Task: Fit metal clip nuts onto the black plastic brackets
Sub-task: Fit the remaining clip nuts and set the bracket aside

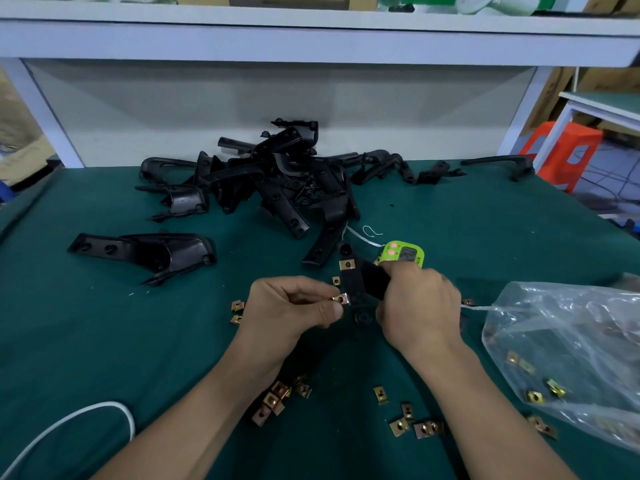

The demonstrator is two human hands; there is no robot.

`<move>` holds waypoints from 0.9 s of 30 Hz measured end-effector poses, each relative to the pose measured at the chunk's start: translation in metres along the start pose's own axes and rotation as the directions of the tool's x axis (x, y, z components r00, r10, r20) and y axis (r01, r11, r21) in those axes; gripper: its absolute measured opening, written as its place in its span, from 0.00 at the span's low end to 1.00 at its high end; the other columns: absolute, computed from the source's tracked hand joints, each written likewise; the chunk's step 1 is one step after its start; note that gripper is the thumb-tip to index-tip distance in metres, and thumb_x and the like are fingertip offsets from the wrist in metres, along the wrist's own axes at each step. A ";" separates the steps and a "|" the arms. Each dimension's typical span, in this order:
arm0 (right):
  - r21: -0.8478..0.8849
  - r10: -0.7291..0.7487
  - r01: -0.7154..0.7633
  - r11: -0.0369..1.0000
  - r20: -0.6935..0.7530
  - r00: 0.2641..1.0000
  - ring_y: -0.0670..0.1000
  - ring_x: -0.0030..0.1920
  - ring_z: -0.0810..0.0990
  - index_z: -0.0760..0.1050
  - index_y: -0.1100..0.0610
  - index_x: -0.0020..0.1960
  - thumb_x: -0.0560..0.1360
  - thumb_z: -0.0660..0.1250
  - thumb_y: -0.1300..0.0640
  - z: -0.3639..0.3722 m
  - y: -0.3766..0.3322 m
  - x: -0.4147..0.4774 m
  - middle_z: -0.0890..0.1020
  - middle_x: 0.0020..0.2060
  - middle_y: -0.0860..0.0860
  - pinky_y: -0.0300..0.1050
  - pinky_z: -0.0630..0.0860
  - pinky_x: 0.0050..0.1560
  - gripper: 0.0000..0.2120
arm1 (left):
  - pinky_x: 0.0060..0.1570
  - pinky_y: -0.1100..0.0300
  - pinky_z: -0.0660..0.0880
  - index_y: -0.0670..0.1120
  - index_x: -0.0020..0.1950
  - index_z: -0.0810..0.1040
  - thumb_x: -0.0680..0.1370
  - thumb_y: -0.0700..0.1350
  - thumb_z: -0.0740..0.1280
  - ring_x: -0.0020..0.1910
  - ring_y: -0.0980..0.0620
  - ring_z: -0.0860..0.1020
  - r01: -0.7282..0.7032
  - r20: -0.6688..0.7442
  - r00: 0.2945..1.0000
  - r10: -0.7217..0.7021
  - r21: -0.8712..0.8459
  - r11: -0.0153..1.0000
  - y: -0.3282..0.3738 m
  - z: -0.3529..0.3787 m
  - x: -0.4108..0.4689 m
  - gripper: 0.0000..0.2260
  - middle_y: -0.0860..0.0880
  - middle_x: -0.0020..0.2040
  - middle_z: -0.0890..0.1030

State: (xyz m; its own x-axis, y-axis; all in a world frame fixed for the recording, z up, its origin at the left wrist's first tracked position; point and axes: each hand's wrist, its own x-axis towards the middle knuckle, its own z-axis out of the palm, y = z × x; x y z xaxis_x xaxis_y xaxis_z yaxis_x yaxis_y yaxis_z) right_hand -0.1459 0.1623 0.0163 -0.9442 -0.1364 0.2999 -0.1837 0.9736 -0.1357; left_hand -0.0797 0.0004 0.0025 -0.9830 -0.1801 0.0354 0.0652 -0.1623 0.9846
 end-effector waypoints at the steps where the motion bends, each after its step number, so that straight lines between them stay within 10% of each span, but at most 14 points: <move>1: -0.016 0.001 -0.001 1.000 -0.006 1.000 0.56 0.34 0.70 0.79 0.46 0.52 0.69 0.69 0.62 0.000 0.000 0.000 0.81 0.37 0.50 0.44 0.60 0.40 0.15 | 0.35 0.64 0.79 0.44 0.38 0.88 0.61 0.39 0.80 0.33 0.52 0.82 0.002 0.003 1.000 -0.002 -0.001 1.000 0.000 0.000 0.000 0.08 0.42 0.37 0.86; 20: -0.070 -0.076 0.068 0.995 -0.113 0.991 0.49 0.25 0.55 0.76 0.51 0.40 0.63 0.61 0.69 0.003 -0.007 -0.003 0.79 0.29 0.51 0.46 0.58 0.39 0.15 | 0.30 0.63 0.77 0.42 0.35 0.86 0.58 0.35 0.79 0.31 0.49 0.84 0.205 0.029 0.978 -0.204 -0.001 0.979 0.007 -0.005 0.000 0.08 0.40 0.34 0.84; 27: -0.079 -0.106 0.088 0.993 -0.248 0.963 0.53 0.23 0.56 0.69 0.52 0.31 0.55 0.54 0.70 0.005 -0.016 -0.006 0.74 0.21 0.53 0.44 0.58 0.37 0.15 | 0.26 0.66 0.70 0.43 0.52 0.85 0.61 0.35 0.75 0.27 0.51 0.79 0.239 -0.017 0.971 -0.240 -0.049 0.970 0.008 -0.003 -0.002 0.20 0.43 0.32 0.82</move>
State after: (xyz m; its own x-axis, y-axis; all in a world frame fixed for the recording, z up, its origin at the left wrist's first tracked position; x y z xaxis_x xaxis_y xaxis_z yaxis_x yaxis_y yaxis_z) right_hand -0.1388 0.1464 0.0118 -0.8218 -0.1885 0.5377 -0.2443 0.9691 -0.0336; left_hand -0.0765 -0.0031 0.0102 -0.9669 -0.1526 -0.2046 -0.1630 -0.2475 0.9551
